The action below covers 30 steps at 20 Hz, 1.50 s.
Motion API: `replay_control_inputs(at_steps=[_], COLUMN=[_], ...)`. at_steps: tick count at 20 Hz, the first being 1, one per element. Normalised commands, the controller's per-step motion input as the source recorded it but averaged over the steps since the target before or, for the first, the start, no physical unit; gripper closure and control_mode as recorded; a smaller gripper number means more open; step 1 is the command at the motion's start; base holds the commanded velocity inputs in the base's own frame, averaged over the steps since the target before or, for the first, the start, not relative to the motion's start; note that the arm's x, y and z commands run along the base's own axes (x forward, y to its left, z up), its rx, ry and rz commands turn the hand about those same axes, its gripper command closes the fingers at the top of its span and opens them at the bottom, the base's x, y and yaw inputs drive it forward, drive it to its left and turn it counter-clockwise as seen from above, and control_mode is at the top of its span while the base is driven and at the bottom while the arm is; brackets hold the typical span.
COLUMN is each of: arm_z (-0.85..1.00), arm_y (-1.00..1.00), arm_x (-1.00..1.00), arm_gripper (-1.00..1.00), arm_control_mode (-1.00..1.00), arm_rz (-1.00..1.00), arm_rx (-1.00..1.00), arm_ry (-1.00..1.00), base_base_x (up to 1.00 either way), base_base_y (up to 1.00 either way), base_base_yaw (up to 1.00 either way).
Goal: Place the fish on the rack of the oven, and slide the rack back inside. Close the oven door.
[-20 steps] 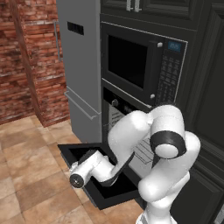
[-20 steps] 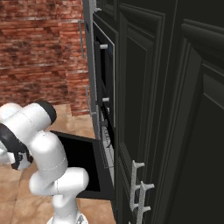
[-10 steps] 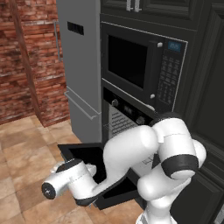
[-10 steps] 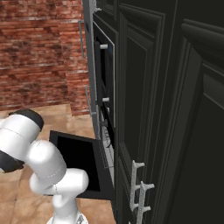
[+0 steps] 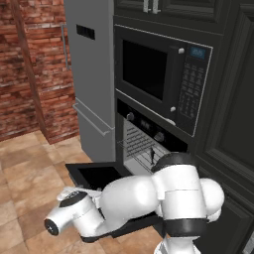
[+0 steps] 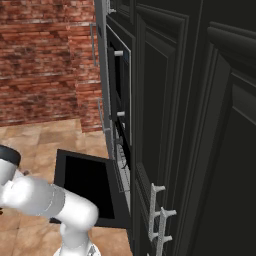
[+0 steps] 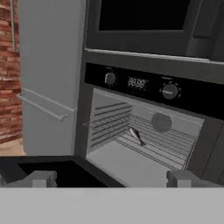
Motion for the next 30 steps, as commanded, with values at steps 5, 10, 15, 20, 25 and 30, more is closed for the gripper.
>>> replay_control_inputs(at_steps=[5, 10, 15, 20, 25, 30], arm_z=[-0.88, -0.30, -0.64, -0.99, -1.00, -1.00], arm_y=[0.40, 0.80, 0.54, 0.03, 0.00, 0.00], arm_x=[-0.25, -0.32, -0.10, 0.00, 0.20, 0.55], arm_gripper=[-1.00, -1.00, -1.00, -1.00, -1.00, -1.00], arm_control_mode=[-1.00, -1.00, -1.00, -1.00, -1.00, -1.00], arm_rz=[-0.20, -0.36, -0.38, -0.32, -0.29, -0.17], arm_rx=[-0.03, 0.00, 0.04, 0.07, 0.05, 0.08], arm_ry=[-0.44, -0.25, -0.28, -0.37, -0.36, -0.25], base_base_x=[0.00, 0.00, 0.00, 0.00, 0.00, 0.00], base_base_y=[0.00, 0.00, 0.00, 0.00, 0.00, 0.00], base_base_yaw=[0.00, 0.00, 0.00, 0.00, 0.00, 0.00])
